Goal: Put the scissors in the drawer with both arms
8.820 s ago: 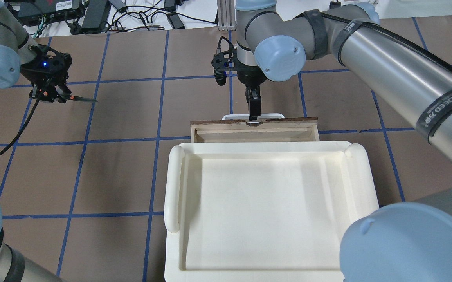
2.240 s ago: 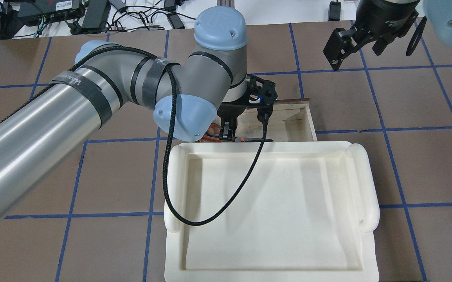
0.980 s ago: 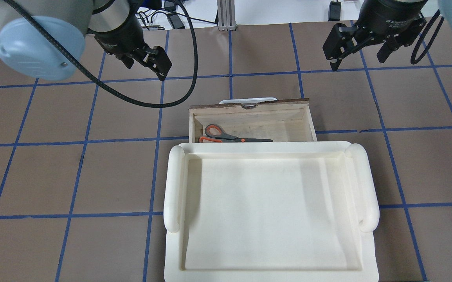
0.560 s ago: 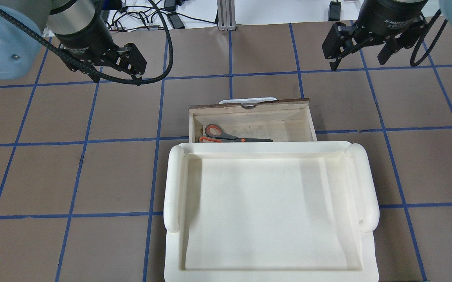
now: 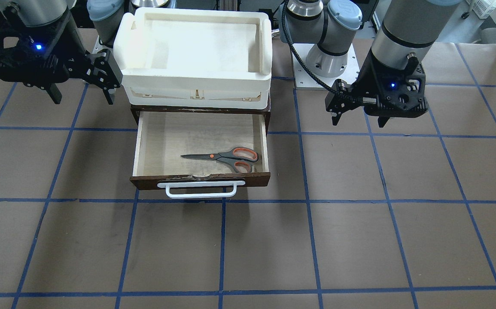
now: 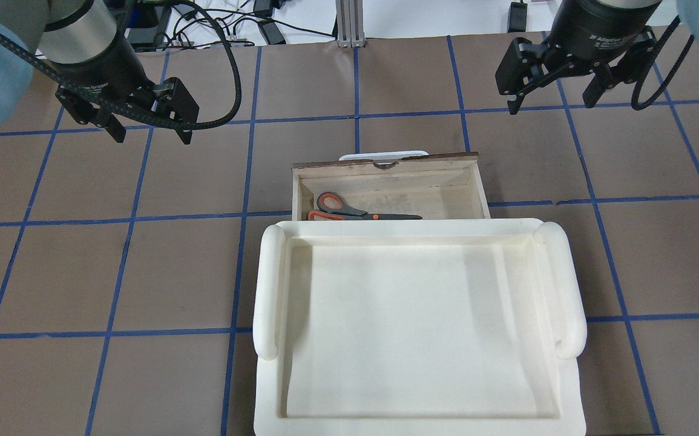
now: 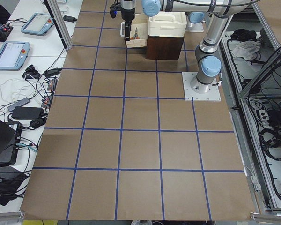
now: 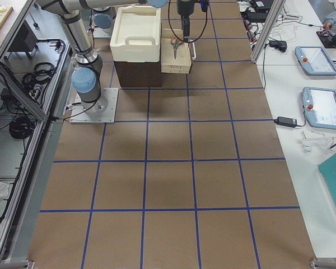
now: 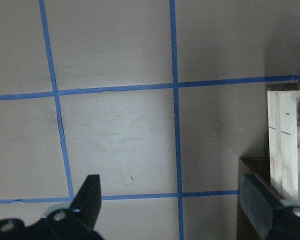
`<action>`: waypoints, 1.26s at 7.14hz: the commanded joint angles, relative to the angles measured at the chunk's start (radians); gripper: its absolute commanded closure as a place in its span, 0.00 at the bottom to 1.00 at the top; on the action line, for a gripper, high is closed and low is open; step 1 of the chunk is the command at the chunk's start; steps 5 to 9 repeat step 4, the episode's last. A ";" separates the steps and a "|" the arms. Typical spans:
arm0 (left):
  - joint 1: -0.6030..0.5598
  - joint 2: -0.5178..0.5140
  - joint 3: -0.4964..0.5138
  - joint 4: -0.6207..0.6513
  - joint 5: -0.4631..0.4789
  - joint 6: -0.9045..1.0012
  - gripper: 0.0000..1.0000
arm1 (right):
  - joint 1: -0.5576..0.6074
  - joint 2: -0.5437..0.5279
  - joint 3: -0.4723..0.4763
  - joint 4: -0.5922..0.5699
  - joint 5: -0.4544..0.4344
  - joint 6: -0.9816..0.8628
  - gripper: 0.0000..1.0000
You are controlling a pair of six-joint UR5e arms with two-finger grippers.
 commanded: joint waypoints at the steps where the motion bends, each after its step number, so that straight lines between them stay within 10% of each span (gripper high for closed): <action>1: 0.002 0.001 -0.007 0.004 -0.002 -0.001 0.00 | 0.000 0.003 0.002 0.008 0.007 -0.001 0.00; 9: 0.002 0.000 -0.008 0.004 -0.002 -0.003 0.00 | 0.000 0.002 0.007 0.006 0.008 -0.006 0.00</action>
